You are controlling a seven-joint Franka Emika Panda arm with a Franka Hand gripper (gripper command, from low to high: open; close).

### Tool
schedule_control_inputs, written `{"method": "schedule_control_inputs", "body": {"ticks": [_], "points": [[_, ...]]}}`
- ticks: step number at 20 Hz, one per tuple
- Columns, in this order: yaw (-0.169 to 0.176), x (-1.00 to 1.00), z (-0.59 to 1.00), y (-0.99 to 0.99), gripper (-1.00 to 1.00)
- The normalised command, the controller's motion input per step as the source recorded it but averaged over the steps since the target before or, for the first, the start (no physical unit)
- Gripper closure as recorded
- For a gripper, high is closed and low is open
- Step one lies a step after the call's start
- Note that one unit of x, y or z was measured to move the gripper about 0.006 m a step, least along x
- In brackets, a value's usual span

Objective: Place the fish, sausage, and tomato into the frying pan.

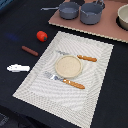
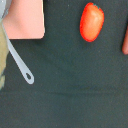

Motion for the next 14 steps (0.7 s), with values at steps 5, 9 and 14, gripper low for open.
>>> {"method": "schedule_control_inputs", "body": {"ticks": [5,9,14], "points": [[0.000,0.11,-0.22,-0.78,-1.00],[0.000,0.13,-0.20,-0.87,-1.00],[0.000,0.09,-0.20,-0.97,-1.00]]}}
